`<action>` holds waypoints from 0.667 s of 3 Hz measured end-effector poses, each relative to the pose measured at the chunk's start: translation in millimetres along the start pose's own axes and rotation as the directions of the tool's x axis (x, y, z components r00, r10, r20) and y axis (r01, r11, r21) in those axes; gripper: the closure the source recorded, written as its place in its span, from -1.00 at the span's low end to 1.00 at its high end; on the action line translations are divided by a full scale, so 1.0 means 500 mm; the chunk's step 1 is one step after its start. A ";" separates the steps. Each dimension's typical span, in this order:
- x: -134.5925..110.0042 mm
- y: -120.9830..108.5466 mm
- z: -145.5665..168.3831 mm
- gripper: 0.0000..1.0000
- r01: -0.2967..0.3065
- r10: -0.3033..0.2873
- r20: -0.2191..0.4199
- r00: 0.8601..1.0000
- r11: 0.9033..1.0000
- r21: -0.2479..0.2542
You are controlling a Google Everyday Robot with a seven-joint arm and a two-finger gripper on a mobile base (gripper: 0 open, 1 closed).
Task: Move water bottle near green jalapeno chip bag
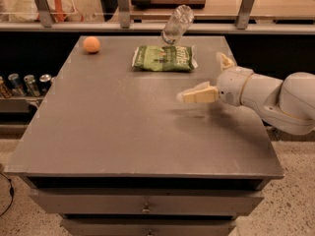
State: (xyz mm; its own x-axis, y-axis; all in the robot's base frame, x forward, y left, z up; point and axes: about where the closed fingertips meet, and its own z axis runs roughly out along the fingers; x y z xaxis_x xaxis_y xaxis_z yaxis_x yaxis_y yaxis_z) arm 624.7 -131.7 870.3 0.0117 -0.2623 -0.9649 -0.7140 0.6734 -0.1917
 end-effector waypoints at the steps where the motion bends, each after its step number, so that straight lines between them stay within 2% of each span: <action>1: 0.002 0.010 -0.068 -1.00 0.007 -0.007 -0.041 0.999 1.000 0.006; 2: 0.000 0.014 -0.068 -1.00 0.013 -0.013 -0.039 0.999 1.000 0.001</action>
Offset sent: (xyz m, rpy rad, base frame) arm -0.0314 -0.0323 0.0036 -0.0365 0.0236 -0.0308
